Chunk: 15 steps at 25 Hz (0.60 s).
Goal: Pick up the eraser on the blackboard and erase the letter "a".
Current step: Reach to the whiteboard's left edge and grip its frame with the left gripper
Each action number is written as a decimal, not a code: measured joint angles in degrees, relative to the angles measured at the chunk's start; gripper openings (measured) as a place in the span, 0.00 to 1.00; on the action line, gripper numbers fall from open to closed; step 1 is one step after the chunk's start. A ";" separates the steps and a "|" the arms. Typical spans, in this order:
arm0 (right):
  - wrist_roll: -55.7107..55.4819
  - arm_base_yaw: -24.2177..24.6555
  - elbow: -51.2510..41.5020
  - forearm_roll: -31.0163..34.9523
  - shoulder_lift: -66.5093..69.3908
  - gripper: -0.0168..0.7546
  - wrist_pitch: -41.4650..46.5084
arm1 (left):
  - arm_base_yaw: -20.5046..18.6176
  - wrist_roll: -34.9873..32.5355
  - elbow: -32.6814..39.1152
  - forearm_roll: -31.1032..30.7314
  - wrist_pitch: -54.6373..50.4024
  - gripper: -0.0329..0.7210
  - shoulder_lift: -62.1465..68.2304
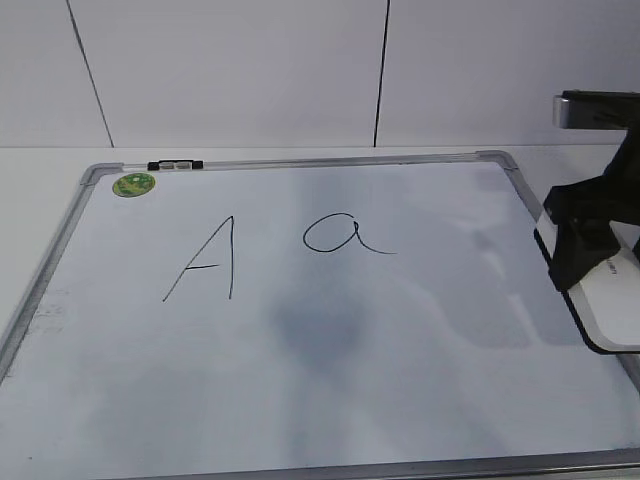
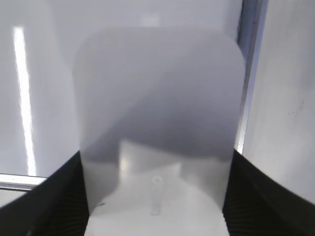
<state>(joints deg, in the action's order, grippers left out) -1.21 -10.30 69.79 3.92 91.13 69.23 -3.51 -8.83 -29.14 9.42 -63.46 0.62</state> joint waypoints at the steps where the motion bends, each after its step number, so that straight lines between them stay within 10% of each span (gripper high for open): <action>1: 0.03 0.00 0.00 0.00 0.00 0.70 0.00 | 0.00 0.00 0.00 0.00 0.00 0.37 0.00; 15: 0.23 0.00 0.00 0.96 0.00 0.70 0.00 | 0.00 0.00 0.00 1.33 0.00 0.37 0.00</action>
<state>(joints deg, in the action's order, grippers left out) -0.98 -10.30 69.79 4.88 91.13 69.23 -3.51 -8.83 -29.14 10.75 -63.46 0.62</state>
